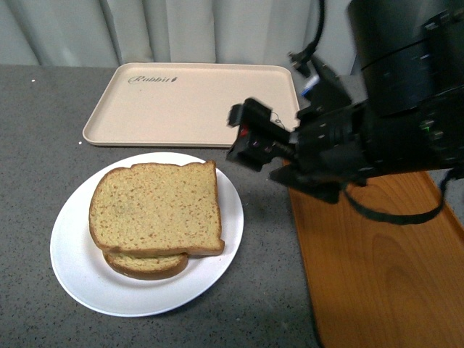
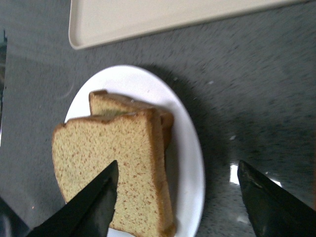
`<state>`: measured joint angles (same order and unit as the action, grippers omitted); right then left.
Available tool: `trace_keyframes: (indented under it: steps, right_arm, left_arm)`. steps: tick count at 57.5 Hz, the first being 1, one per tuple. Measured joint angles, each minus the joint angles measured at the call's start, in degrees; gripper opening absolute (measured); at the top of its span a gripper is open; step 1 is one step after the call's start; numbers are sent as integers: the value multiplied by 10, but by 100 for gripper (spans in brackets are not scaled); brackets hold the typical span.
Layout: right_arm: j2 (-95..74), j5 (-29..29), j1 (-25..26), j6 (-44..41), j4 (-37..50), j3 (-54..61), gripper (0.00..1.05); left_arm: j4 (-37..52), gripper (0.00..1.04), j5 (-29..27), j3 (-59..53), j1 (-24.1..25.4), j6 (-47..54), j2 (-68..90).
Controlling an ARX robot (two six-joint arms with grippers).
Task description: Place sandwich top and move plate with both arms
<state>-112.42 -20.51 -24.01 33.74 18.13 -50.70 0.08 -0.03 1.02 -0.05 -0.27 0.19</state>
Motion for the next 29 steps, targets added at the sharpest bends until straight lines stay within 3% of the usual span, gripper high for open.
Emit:
trace_keyframes:
  steps: [4,7,9,18,22,24,29]
  right_arm:
    - [44,39,21,-13,2,28,86]
    - [89,103,41,-38,5,60,97]
    - [121,154,54,-63,16,87,96]
    - [206,275,87,-123,59,166,96]
    - [242,338,97,-196,170,229,92]
    - [226,338,104,-244,315,272,84]
    - [220,323,116,-295,473,337,69]
  left_arm:
    - [0,98,0,0,0,0,0]
    - [0,98,0,0,0,0,0]
    - [0,98,0,0,0,0,0]
    - [0,98,0,0,0,0,0]
    - [0,98,0,0,0,0,0]
    - [0,98,0,0,0,0,0]
    - [0,98,0,0,0,0,-1]
